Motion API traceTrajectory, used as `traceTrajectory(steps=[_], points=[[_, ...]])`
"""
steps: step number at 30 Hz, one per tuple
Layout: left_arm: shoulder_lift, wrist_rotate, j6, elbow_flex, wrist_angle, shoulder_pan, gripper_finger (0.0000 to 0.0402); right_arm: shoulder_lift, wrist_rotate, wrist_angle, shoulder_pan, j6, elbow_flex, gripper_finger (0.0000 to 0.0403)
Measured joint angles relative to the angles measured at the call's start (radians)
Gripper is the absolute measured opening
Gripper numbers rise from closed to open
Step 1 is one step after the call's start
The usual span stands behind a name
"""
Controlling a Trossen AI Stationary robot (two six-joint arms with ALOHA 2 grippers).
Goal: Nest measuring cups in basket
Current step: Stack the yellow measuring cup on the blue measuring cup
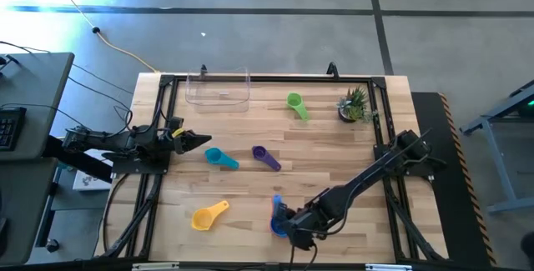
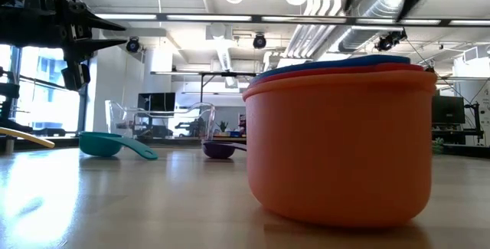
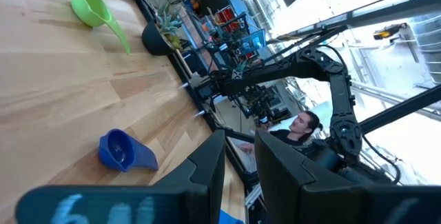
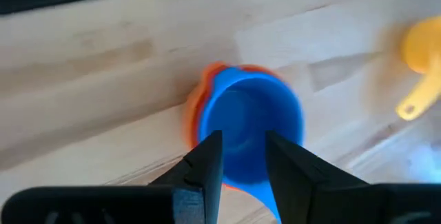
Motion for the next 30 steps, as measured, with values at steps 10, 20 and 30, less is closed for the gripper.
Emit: traceTrajectory(steps=[10,20,30], points=[[0.000,0.000,0.000,0.000,0.000,0.000,0.0071,0.000,0.235,-0.010,-0.038,0.420,0.084,0.0099],[0.000,0.000,0.000,0.000,0.000,0.000,0.0071,0.000,0.392,-0.010,-0.094,0.663,0.150,0.0099],[0.000,0.000,0.008,0.000,0.000,0.000,0.0071,0.000,0.423,-0.007,-0.193,1.127,0.235,0.0099]])
